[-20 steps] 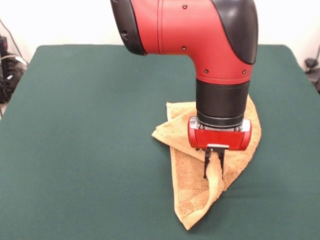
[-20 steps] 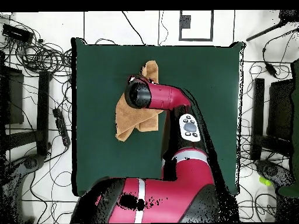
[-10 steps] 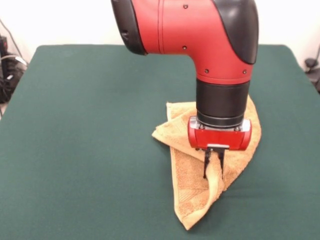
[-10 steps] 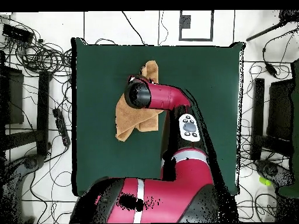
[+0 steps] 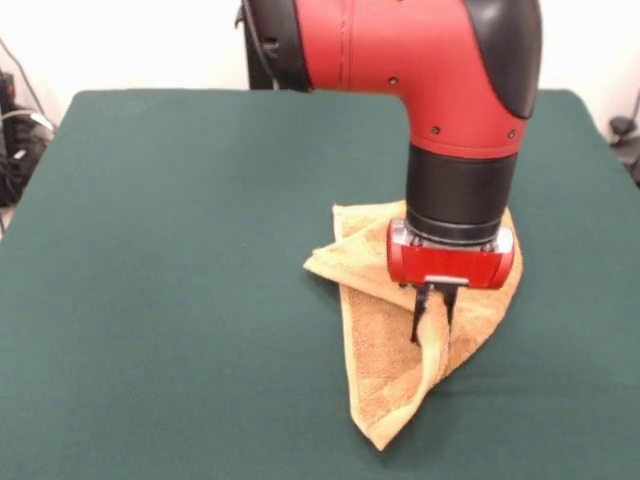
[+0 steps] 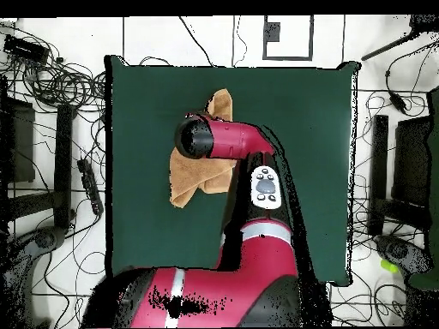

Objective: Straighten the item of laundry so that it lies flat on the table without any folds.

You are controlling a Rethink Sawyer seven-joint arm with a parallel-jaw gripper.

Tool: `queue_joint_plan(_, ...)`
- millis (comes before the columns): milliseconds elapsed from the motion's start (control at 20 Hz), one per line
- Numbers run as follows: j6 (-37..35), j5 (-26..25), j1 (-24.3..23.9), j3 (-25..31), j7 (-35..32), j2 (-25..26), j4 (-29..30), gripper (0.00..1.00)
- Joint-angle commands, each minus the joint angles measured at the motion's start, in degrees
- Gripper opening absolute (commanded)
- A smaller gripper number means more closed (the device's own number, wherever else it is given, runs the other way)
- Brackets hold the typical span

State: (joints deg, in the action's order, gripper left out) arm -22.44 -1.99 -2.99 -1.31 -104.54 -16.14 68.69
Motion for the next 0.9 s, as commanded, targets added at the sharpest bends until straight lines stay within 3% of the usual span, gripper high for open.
queue_joint_plan(50, -18.2, 3.4, 8.2, -6.9, -15.3, -1.9, -7.2, 0.0)
queue_joint_plan(350, -25.6, 3.6, 9.3, -8.8, -14.4, -2.7, -11.0, 0.0)
queue_joint_plan(500, -22.1, 3.9, 10.8, -10.9, -19.1, 0.0, -13.1, 0.0)
queue_joint_plan(650, -10.7, 2.0, 13.3, -18.7, -27.0, 6.5, -19.8, 0.0)
queue_joint_plan(900, -10.1, 5.7, 11.7, -21.4, -29.1, 12.2, -29.6, 0.0)
